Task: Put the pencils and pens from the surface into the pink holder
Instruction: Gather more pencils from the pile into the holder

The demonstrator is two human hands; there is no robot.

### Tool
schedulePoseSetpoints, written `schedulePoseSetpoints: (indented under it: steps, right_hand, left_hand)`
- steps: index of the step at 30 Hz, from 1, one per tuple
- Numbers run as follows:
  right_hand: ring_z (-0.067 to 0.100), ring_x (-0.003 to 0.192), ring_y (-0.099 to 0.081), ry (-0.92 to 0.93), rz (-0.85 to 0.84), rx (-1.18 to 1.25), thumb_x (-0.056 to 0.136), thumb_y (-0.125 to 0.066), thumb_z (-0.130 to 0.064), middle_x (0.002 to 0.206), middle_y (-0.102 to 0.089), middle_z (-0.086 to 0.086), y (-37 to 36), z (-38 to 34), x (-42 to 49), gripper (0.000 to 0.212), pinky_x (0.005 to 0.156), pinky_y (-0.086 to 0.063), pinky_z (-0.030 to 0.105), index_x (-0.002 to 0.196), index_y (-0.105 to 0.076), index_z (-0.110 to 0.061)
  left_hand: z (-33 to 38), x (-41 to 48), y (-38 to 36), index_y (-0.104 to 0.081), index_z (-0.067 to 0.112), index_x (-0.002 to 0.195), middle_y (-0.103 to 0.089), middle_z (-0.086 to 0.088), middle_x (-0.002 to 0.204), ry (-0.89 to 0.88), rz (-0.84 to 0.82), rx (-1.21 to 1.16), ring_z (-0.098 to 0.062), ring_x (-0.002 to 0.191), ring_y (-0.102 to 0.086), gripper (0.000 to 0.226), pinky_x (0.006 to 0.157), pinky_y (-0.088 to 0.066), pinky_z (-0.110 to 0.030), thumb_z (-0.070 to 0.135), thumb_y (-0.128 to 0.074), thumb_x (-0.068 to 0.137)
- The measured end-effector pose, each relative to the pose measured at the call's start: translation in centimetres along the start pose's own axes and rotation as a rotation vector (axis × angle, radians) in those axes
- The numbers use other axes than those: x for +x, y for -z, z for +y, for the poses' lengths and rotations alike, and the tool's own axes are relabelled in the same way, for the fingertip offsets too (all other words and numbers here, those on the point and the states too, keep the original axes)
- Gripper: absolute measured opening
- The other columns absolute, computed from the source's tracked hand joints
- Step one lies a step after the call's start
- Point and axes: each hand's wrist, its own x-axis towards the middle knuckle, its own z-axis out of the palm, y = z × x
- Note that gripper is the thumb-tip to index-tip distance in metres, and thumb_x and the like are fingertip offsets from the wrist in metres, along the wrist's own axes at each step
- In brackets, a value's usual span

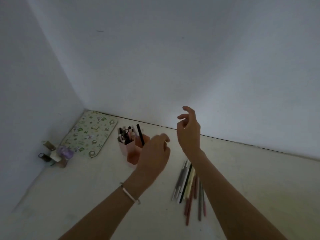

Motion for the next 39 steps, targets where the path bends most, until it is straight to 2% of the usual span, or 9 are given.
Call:
schedulePoseSetpoints:
  steps: [5, 9, 18, 23, 27, 31, 34, 37, 39]
  right_hand:
    - [0.005, 0.060, -0.056, -0.078, 0.047, -0.026, 0.083, -0.044, 0.001, 0.086, -0.066, -0.009, 6.6, 2.3, -0.2, 0.044, 0.055, -0.045, 0.015, 0.114, -0.055, -0.028]
    - [0.003, 0.057, -0.053, -0.137, 0.076, -0.050, 0.082, -0.047, 0.004, 0.081, -0.067, -0.009, 9.7, 5.3, -1.9, 0.038, 0.052, -0.043, 0.010, 0.104, -0.060, -0.025]
    - [0.010, 0.052, -0.051, -0.296, 0.050, -0.106, 0.087, -0.050, 0.000, 0.079, -0.066, -0.007, 11.0, 10.6, -6.5, 0.029, 0.053, -0.046, 0.021, 0.105, -0.062, -0.018]
    - [0.010, 0.071, -0.056, -0.500, -0.232, -0.369, 0.088, -0.056, -0.010, 0.094, -0.069, 0.003, 10.2, 13.2, -8.3, 0.016, 0.065, -0.042, 0.018, 0.100, -0.066, -0.011]
    - [0.018, 0.078, -0.053, -0.598, -0.430, -0.575, 0.089, -0.057, -0.021, 0.097, -0.063, 0.008, 8.7, 13.7, -9.5, 0.011, 0.067, -0.040, 0.025, 0.088, -0.052, -0.011]
    - [0.019, 0.079, -0.050, -0.639, -0.396, -0.547, 0.093, -0.054, -0.021, 0.101, -0.062, 0.010, 7.7, 13.8, -10.1, 0.012, 0.066, -0.036, 0.025, 0.094, -0.049, -0.010]
    - [0.019, 0.076, -0.050, -0.660, -0.389, -0.516, 0.092, -0.056, -0.019, 0.087, -0.057, 0.007, 7.4, 13.7, -10.0, 0.012, 0.063, -0.036, 0.025, 0.091, -0.054, -0.007]
    - [0.017, 0.067, -0.050, -0.632, -0.396, -0.503, 0.088, -0.061, -0.017, 0.066, -0.048, 0.001, 7.9, 13.2, -9.0, 0.016, 0.062, -0.037, 0.024, 0.076, -0.058, -0.007]
    - [0.015, 0.068, -0.054, -0.585, -0.352, -0.473, 0.088, -0.064, -0.016, 0.073, -0.057, 0.004, 8.5, 12.2, -7.5, 0.013, 0.065, -0.039, 0.023, 0.082, -0.065, -0.005]
  left_hand:
    - [0.0, -2.4, -9.2, -0.058, 0.011, 0.113, -0.062, -0.005, 0.118, 0.232, -0.512, 0.180, -0.021, 0.110, -0.059, 0.024, 0.091, -0.046, -0.029, 0.025, -0.050, 0.095]
    - [-0.1, -3.4, -11.3, -0.058, 0.011, 0.099, -0.065, -0.006, 0.105, 0.298, -0.516, 0.176, -0.024, 0.094, -0.064, 0.022, 0.076, -0.049, -0.031, 0.033, -0.054, 0.093]
    - [0.7, -2.2, -11.8, -0.064, 0.002, 0.103, -0.067, -0.015, 0.107, 0.351, -0.573, 0.181, -0.028, 0.096, -0.066, 0.023, 0.079, -0.052, -0.032, 0.020, -0.058, 0.091]
    - [1.2, -0.2, -8.6, -0.062, 0.012, 0.095, -0.068, -0.004, 0.092, 0.297, -0.345, -0.017, -0.016, 0.077, -0.064, 0.011, 0.066, -0.049, -0.025, 0.020, -0.062, 0.089]
    - [1.9, 2.2, -4.5, -0.057, 0.018, 0.093, -0.065, 0.005, 0.080, 0.259, -0.077, -0.250, -0.011, 0.068, -0.063, 0.011, 0.059, -0.047, -0.022, 0.016, -0.064, 0.085]
    - [1.8, 3.0, -2.0, -0.057, 0.015, 0.099, -0.067, 0.001, 0.080, 0.230, 0.024, -0.366, -0.012, 0.066, -0.063, 0.016, 0.060, -0.046, -0.019, 0.009, -0.062, 0.085]
    - [1.6, 2.5, -1.4, -0.058, 0.016, 0.093, -0.067, 0.002, 0.076, 0.207, 0.064, -0.380, -0.010, 0.065, -0.063, 0.007, 0.059, -0.045, -0.016, 0.010, -0.059, 0.089]
    - [1.1, 2.2, -0.5, -0.059, 0.014, 0.086, -0.068, -0.002, 0.071, 0.216, 0.099, -0.426, -0.019, 0.069, -0.067, 0.008, 0.069, -0.055, -0.034, 0.016, -0.056, 0.092]
    - [0.4, 2.5, 0.6, -0.061, 0.013, 0.083, -0.068, -0.002, 0.072, 0.207, 0.170, -0.438, -0.021, 0.069, -0.068, 0.014, 0.072, -0.058, -0.041, 0.021, -0.056, 0.093]
